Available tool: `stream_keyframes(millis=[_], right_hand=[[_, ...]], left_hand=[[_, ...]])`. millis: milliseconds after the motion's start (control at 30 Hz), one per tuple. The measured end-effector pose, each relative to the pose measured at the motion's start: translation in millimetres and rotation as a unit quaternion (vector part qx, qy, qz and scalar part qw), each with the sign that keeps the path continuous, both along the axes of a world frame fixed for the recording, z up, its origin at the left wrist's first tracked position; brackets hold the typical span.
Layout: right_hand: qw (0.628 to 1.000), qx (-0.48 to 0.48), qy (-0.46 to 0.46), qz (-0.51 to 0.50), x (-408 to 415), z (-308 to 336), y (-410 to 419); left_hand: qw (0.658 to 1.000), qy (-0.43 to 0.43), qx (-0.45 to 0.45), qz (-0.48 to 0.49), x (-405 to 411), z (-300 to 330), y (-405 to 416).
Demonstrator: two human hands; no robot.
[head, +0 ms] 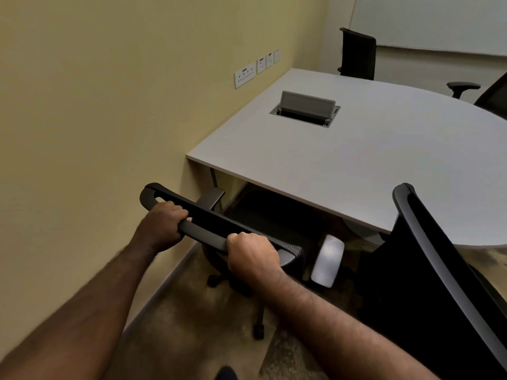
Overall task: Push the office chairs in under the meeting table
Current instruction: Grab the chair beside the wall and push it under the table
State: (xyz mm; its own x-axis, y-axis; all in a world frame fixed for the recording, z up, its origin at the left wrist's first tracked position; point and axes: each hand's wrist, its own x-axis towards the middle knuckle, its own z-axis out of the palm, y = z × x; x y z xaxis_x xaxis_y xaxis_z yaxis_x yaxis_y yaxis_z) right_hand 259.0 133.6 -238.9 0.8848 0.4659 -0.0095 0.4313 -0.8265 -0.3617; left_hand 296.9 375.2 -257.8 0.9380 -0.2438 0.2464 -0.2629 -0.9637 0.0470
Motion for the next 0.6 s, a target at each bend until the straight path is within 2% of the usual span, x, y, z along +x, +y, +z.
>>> stream_keyframes(millis=[233,600], right_hand=[[0.998,-0.015,-0.051,-0.02,53,-2,17],[0.995,-0.055,-0.08,-0.03,126,-9,42]], left_hand=[[1.0,-0.007,0.006,-0.022,61,0,14],[0.998,-0.035,0.012,-0.056,132,-1,38]])
